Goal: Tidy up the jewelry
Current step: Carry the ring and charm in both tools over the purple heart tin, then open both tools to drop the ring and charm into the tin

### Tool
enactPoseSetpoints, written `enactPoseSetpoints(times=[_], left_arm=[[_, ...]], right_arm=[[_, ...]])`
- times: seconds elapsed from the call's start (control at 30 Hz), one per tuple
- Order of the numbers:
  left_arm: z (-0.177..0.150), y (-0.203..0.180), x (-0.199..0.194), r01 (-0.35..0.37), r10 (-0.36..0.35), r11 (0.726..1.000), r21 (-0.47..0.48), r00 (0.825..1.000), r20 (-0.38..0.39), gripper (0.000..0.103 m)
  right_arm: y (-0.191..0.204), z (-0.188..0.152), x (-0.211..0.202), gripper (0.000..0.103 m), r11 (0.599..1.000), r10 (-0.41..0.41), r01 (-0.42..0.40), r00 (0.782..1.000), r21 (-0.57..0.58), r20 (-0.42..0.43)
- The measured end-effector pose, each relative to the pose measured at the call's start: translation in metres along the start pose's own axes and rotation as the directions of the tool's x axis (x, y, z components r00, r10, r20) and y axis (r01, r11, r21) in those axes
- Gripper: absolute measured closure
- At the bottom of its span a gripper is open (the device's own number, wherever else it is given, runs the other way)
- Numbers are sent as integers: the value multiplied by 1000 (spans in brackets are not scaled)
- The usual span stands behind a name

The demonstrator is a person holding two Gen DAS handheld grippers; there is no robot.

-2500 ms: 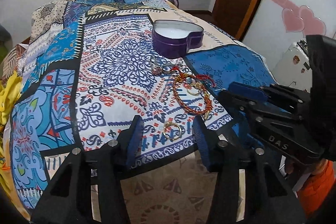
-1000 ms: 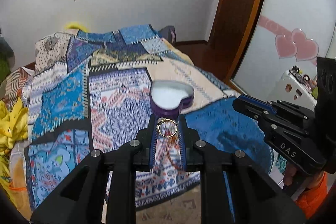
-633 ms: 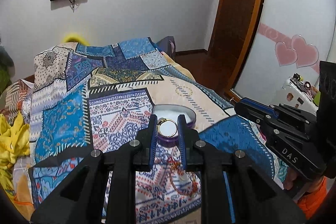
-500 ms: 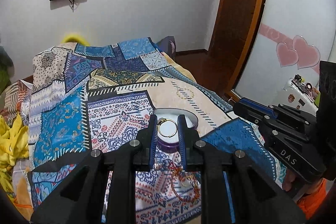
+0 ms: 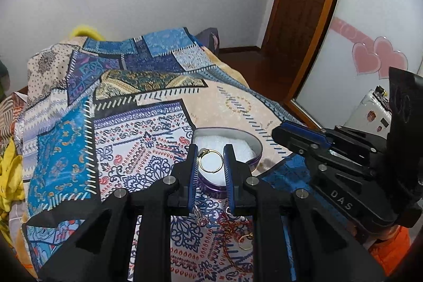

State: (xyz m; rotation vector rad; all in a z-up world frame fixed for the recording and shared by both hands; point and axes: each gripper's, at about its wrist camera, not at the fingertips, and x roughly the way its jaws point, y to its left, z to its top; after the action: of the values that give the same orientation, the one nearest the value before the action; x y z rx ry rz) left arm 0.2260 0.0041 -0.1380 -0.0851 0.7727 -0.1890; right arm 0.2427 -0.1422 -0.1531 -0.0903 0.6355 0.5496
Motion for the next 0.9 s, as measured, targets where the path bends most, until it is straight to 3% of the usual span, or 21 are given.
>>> enactPoseSetpoints(times=[0.4,0.9], left_arm=[[3,5,43,48,-49,999,-6,994,-97,85],[5,3,65,58,-54,998,20,988,-146,85]], right_arm=[[-16,1,31,94,999,42,-41,996,19,-83],[-10,2,49,94,997,62,-70,986,-44,-154]])
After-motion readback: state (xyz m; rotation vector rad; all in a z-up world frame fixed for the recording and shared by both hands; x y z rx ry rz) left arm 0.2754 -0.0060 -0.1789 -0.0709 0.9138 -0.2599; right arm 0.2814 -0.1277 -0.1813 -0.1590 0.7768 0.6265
